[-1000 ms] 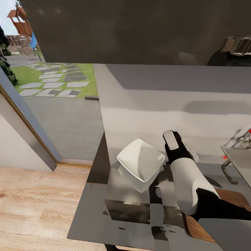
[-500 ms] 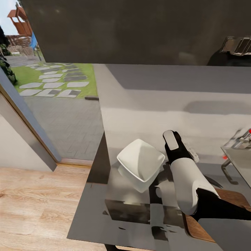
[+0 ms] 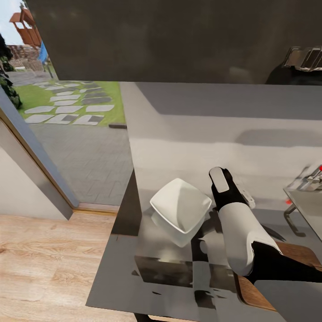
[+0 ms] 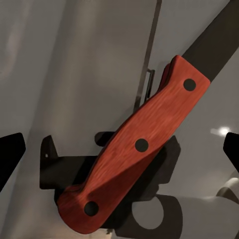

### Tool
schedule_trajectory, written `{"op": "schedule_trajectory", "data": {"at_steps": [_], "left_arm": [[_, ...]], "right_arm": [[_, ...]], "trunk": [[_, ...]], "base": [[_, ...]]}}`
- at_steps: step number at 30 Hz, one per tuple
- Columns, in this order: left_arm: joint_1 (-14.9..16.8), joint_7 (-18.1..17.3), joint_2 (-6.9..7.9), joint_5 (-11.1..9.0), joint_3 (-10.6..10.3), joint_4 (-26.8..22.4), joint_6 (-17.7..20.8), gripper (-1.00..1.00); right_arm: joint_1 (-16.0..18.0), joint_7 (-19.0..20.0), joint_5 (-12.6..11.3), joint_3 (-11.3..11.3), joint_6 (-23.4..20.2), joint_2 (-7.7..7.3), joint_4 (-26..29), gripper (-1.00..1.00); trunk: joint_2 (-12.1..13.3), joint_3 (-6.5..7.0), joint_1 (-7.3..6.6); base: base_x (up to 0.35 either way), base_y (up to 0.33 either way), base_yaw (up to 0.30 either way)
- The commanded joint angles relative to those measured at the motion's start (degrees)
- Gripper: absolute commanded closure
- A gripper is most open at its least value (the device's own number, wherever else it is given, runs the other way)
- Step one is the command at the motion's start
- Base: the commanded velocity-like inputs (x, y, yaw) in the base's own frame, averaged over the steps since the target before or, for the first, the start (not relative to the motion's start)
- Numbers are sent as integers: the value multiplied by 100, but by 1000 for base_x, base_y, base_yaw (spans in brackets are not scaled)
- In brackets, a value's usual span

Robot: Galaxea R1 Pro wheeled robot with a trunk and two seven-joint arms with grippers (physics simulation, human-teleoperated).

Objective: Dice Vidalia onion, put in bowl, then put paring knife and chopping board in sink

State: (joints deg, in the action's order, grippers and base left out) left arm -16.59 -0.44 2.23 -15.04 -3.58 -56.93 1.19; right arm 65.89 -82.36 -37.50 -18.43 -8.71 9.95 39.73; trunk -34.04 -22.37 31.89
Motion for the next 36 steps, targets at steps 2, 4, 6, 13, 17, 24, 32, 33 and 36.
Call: {"op": "schedule_trajectory", "data": {"at_steps": [2,4,6,13,17,24,32,33,36], "left_arm": [[-2,-2,5,-60,-11,-9,13,-100],[-2,-1,5,-60,-11,-8,13,-100],[-2,-5,5,-60,-11,-9,13,-100],[-2,-1,5,-60,-11,-11,13,-100],[-2,-2,5,-60,-11,-11,13,-100],[-2,-3,5,-60,-11,-11,13,-100],[-2,-1,5,-60,-11,-11,13,-100],[-2,-1,5,-60,-11,-11,13,-100],[-2,-4,5,-60,-11,-11,13,-100]], "right_arm": [[4,-18,-3,-20,-63,5,8,-100],[3,-17,0,-21,-61,5,8,-100],[5,-17,3,-24,-63,5,8,-100],[5,-8,-13,-29,-84,5,8,-100],[5,-8,-21,-32,-92,5,23,-100],[3,-8,-22,-32,-95,5,34,-100],[5,-8,-20,-38,-95,5,35,-100],[5,-8,-20,-36,-95,5,35,-100],[3,-13,-20,-36,-97,5,35,-100]], "trunk": [[-7,-7,2],[-7,-11,2],[-7,-22,2],[-7,-78,2],[-7,-112,2],[-7,-169,2],[-7,-237,2],[-7,-246,2],[-7,-267,2]], "base": [[0,0,0],[0,0,0],[0,0,0],[0,0,0],[0,0,0],[0,0,0],[0,0,0],[0,0,0],[0,0,0]]}}
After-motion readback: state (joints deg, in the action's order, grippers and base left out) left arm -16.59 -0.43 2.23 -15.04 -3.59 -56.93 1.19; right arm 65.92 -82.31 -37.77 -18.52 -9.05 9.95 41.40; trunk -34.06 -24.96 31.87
